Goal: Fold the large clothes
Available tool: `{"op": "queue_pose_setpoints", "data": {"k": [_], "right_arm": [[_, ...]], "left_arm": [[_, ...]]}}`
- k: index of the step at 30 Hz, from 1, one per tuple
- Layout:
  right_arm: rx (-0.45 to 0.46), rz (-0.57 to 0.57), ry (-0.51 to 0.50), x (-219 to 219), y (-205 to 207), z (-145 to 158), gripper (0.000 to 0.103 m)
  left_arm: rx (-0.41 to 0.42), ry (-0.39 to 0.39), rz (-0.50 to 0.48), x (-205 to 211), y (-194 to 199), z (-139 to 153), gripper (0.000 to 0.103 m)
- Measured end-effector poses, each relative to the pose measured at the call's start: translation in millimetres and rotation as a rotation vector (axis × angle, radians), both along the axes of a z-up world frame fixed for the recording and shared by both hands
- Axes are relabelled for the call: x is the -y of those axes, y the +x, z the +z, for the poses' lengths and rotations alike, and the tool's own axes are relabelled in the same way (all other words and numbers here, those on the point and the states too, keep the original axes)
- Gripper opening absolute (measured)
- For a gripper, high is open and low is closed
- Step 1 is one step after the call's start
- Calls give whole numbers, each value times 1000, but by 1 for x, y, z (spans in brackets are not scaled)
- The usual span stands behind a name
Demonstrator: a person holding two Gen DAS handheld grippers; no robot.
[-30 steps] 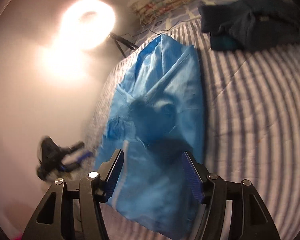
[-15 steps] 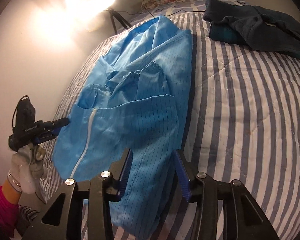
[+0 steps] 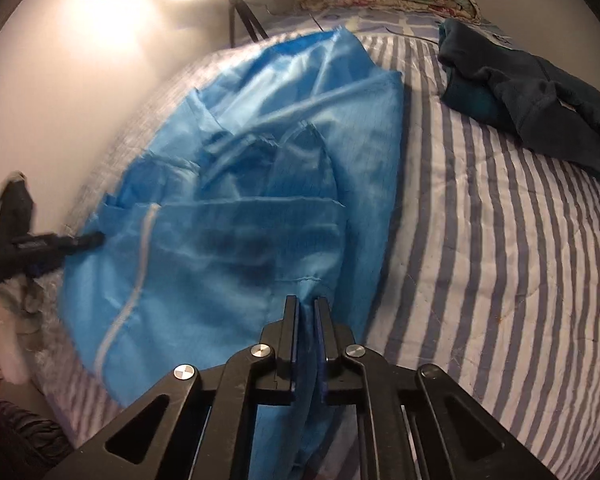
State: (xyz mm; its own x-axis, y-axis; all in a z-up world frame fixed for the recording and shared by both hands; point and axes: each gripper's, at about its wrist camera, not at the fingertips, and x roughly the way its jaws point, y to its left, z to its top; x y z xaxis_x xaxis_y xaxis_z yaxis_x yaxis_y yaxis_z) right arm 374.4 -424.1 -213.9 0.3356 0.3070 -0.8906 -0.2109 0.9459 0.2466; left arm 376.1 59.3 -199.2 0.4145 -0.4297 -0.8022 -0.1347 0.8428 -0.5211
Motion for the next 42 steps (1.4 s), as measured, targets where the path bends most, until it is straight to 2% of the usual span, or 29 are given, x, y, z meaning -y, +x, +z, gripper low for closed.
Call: {"op": "queue_pose_setpoints", "data": {"k": [5,7,8,9,11,13,15,18,22,25,27,29,31,35,36,38,42], "right_arm": [[-8,-23,-30,6,-11,0,6],[21,-35,-30,11,-22,10,9],[39,-37,-15,12,-28,16,12],[79,-33,11,13,-37,25,23],[147,-28,27,10,-49,35,39],[182,-27,41,5,-54,38,47],[169,-25,46,-1,-53,35,47],[192,27,38,-18,-60,36,47],[147,83,-33,-34,-68,17,45],[85,83,-40,-32,-71,-1,44],[69,69,-40,-28,-72,-8,44],[64,76,-53,-32,-71,-8,44],[45,98,-63,-33,-67,-3,44],[88,110,-17,-20,-62,22,43],[114,108,-13,-16,-60,29,44],[174,103,0,-7,-51,46,46],[271,110,17,5,-21,75,67]], "left_arm": [[92,90,-16,9,-7,29,20],[161,111,-57,15,-15,40,21],[201,124,-110,23,-19,46,25],[213,140,-151,30,-19,47,28],[211,161,-189,39,-21,46,29],[177,162,-201,46,-20,40,29],[172,160,-197,47,-22,39,29],[214,218,-202,52,-23,44,29],[149,224,-201,46,-10,22,29],[86,230,-224,45,0,-4,29],[125,267,-247,49,-1,-8,29],[126,300,-268,54,0,-7,29],[111,289,-274,52,5,0,29],[172,265,-245,41,23,27,31],[185,254,-241,38,28,32,34],[209,234,-231,31,41,44,48],[220,198,-229,22,77,57,53]]}}
